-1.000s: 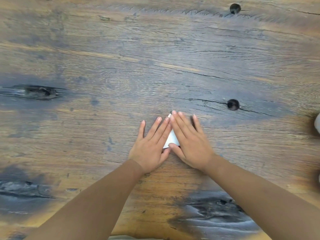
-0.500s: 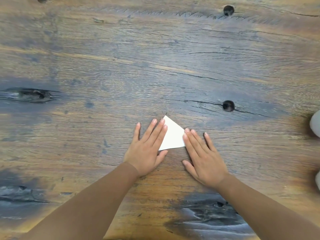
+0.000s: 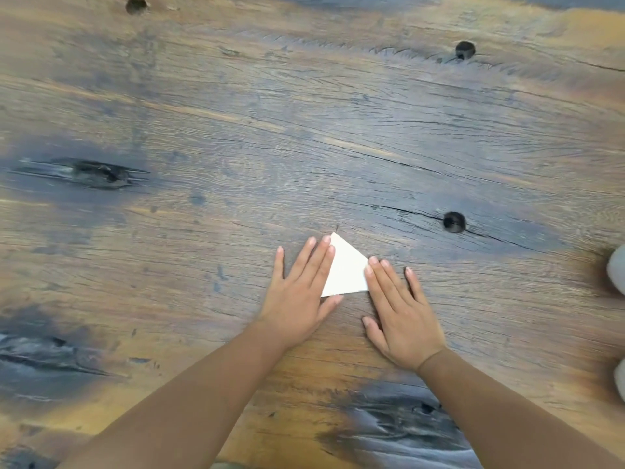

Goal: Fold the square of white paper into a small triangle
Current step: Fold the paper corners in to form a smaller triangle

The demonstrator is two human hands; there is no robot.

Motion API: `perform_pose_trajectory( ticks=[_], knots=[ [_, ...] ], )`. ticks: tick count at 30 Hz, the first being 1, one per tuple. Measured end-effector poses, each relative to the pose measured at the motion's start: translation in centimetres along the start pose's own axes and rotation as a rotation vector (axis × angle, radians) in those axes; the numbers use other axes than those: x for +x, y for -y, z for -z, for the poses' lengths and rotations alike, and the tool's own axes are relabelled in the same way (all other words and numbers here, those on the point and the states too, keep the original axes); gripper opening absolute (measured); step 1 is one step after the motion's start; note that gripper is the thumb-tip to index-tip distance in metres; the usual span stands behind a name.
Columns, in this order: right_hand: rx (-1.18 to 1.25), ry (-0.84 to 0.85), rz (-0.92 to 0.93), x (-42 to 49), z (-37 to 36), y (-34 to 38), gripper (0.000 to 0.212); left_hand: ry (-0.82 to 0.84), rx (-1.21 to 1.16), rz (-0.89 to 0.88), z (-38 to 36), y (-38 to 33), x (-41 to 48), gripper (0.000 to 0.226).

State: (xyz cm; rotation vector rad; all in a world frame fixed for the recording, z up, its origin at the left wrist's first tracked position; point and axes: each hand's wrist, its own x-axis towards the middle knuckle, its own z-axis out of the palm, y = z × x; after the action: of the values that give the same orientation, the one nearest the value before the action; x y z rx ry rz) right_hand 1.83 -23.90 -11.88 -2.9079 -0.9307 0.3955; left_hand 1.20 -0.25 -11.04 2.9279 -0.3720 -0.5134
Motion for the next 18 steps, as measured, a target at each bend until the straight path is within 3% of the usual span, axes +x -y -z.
perform_pose_trajectory(
  ticks=[9,18],
  knots=[
    [-0.013,0.032,-0.008,0.0,-0.1,-0.1,0.076,0.019,0.043,0.016,-1.2,4.3,-8.8,0.068],
    [-0.018,0.021,-0.017,0.0,-0.1,0.0,0.076,-0.045,-0.105,0.076,0.8,2.3,-5.7,0.078]
  ],
)
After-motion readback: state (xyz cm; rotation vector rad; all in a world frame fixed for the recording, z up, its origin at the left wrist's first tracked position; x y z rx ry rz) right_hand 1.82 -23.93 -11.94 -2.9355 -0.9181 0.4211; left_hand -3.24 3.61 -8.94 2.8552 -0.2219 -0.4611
